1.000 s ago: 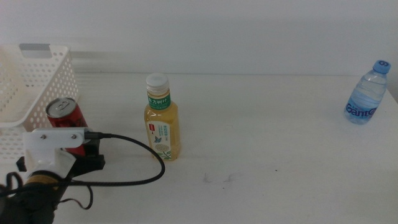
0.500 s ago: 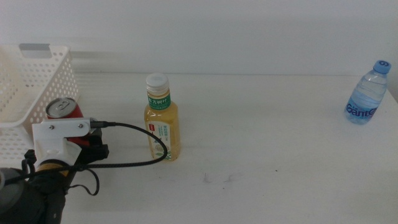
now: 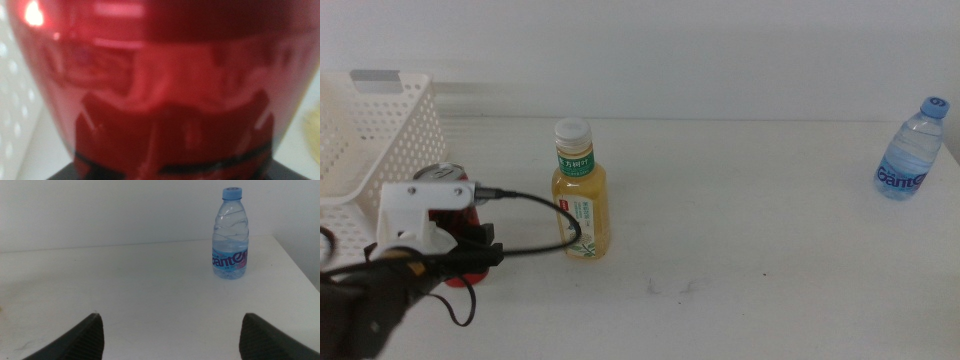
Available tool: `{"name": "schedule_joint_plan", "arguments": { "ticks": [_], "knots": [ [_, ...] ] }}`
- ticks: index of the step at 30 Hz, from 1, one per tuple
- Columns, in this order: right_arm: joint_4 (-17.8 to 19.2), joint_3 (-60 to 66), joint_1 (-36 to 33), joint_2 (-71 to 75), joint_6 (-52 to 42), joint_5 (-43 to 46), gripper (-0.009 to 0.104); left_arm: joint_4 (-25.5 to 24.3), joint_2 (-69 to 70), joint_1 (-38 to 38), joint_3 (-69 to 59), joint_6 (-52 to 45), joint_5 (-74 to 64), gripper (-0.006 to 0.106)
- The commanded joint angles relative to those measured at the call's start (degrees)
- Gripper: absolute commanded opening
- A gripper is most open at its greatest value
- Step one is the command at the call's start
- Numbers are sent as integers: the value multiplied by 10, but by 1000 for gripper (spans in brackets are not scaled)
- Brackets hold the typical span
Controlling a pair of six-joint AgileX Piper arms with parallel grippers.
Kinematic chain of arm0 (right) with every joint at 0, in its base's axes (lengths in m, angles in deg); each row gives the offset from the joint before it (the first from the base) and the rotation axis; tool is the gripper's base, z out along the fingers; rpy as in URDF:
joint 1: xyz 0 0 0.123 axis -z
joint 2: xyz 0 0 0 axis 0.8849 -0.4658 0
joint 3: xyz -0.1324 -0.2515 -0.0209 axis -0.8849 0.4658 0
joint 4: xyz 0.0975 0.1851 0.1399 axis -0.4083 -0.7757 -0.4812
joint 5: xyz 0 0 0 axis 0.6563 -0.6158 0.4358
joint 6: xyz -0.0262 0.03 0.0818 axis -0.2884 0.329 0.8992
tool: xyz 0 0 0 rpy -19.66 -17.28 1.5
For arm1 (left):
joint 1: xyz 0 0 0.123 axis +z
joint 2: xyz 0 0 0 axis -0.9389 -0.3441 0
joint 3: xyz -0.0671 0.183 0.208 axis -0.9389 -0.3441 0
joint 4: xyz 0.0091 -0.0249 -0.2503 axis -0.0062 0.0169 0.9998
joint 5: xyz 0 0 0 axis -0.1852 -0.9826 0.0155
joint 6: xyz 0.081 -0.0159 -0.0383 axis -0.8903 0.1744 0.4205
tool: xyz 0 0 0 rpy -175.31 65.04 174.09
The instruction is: Use arms to grab the bottles and put them into the dustbin to the left of the table.
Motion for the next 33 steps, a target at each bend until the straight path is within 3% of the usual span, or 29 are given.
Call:
{"name": "schedule_joint_plan", "arguments": {
  "ticks": [1, 7, 15, 18, 24, 33],
  "knots": [
    [5, 2, 3, 3, -5, 3, 79, -2, 86, -5, 27, 9, -143, -2],
    [5, 2, 3, 3, -5, 3, 79, 1, 232, -5, 184, 11, -578, -2],
    [5, 2, 3, 3, -5, 3, 79, -135, 186, 20, 484, -2, -915, -2],
    [5, 2, 3, 3, -5, 3, 79, -150, 129, 75, 622, -49, -1004, -2],
    [5, 2, 3, 3, -5, 3, 79, -140, -17, 186, 786, -133, -1053, -2],
    [5, 2, 3, 3, -5, 3, 79, -143, -183, 230, 802, -139, -1029, -1]
  ]
}}
